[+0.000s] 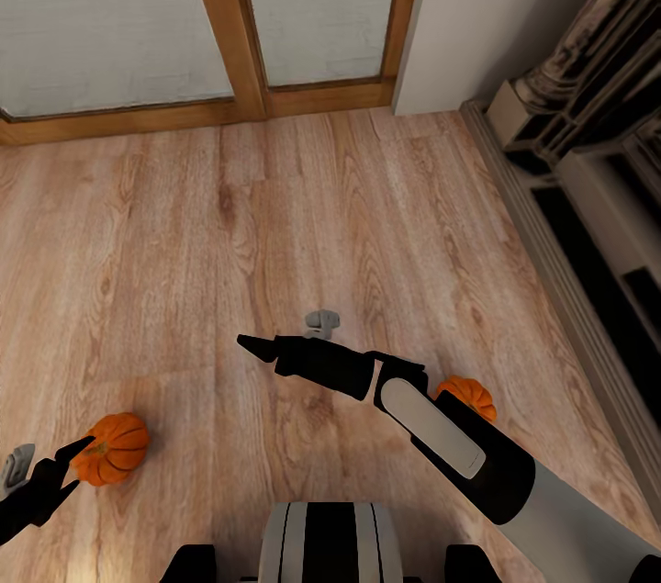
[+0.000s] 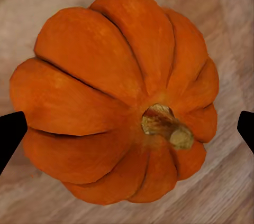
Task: Place each of the two pumpkins and all three candles from the living room inside a cabinet in the living room (use any cabinet), then make sure every cabinet is closed, and position the cauldron so it is next to a table in the living room.
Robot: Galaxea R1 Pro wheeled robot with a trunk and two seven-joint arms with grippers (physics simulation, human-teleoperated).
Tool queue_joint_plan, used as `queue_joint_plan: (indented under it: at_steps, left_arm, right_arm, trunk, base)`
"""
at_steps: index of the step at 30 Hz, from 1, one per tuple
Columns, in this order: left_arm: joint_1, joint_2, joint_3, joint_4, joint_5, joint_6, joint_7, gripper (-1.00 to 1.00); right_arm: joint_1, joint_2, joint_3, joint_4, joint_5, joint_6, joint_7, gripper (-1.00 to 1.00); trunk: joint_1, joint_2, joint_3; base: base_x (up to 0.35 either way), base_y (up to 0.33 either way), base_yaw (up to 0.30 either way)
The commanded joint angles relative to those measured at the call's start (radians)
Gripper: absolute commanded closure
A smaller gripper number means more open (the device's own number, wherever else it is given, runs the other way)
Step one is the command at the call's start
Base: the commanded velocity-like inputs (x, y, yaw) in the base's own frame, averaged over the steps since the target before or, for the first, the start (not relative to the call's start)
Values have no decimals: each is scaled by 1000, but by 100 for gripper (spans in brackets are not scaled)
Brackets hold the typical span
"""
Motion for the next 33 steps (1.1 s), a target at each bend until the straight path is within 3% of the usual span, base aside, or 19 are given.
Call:
queue_joint_plan:
  at_steps: [1,15,21,30,33]
  left_arm:
    - [0,0,3,1,5,8,-1,-100]
    - [0,1,4,1,6,8,0,-100]
    - [0,-2,79,1,6,6,25,-100]
    - [0,-3,91,1,5,7,42,-100]
    - [0,-4,91,1,5,7,42,-100]
  right_arm:
    - [-1,-1,1,-2,-10,0,-9,-100]
    - [-1,-1,1,-2,-12,0,-9,-100]
    - [-1,-1,1,-2,-11,0,-9,-100]
    - [-1,-1,1,-2,-12,0,-9,-100]
    - [-1,-1,1,-2,-11,0,-9,-100]
  trunk:
    - [0,0,-1]
    - [0,0,-1]
    - [0,0,-1]
    - [0,0,-1]
    - [1,-1,-12]
  base:
    - [9,106,0]
    - [9,60,0]
    - [0,6,0]
    - [0,0,0]
    - [0,0,0]
